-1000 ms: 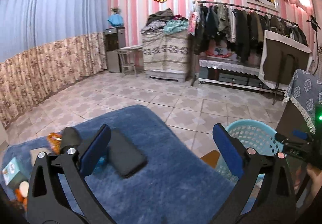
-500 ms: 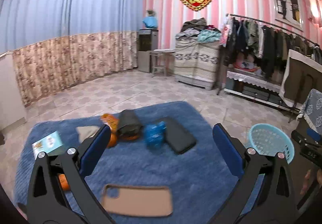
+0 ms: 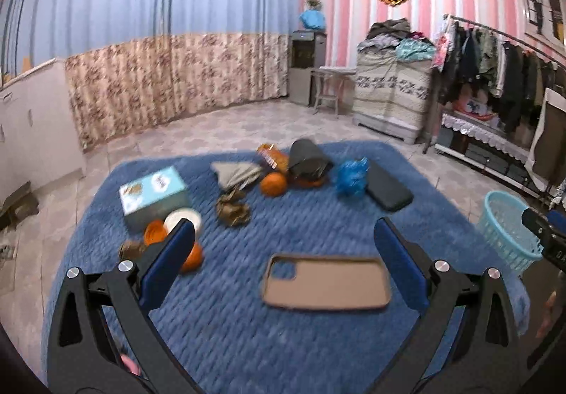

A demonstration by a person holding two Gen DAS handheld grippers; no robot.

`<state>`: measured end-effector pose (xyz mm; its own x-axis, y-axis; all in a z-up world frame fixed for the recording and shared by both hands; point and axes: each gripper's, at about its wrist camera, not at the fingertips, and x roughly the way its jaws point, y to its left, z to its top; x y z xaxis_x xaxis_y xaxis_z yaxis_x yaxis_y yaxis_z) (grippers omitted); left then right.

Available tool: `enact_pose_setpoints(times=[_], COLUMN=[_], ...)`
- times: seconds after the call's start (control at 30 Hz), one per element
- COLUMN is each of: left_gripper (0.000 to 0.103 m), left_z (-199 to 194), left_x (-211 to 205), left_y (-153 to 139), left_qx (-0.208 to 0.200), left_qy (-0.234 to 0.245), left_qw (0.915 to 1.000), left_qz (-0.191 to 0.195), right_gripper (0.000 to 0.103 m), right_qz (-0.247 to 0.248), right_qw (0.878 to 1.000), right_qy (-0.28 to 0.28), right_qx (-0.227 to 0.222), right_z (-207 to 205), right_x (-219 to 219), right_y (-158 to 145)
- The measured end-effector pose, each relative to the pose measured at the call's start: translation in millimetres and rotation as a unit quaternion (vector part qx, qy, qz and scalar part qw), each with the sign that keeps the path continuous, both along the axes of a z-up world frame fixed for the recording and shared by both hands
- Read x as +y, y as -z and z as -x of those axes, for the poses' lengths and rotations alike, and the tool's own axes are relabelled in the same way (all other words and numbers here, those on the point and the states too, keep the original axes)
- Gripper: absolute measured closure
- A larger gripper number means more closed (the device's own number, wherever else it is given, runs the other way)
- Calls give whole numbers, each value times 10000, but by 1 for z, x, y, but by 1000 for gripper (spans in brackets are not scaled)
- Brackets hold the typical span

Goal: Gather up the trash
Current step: 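Reach the left gripper to the brown cloth and grasp it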

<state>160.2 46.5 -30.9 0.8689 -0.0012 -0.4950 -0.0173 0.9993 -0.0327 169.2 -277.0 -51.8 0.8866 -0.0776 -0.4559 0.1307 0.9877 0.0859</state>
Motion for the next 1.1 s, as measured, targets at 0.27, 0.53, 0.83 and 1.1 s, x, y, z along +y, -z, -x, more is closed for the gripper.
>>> enact_pose_setpoints(times=[0.27,0.53,0.83,1.1], left_gripper=[5,5,28,28], left_z=[11,4,-43,-60], left_x=[19,46,101,132], left_y=[51,71,80,95], left_qx=[529,585,796,1132], left_qy=[-225,-567,-1284,-1972], left_qw=[9982,9967,9882,9737], left_qz=[146,15,-246,-144], right_gripper=[4,4,4,4], right_qz=[178,275,225,227], right_qw=[9994,9983,9974,9970], right_qy=[-243,-287,-285,-280], right_qx=[142,423,629,685], right_z=[-8,-23,-34,-39], right_x=[25,38,46,48], right_y=[19,35,48,53])
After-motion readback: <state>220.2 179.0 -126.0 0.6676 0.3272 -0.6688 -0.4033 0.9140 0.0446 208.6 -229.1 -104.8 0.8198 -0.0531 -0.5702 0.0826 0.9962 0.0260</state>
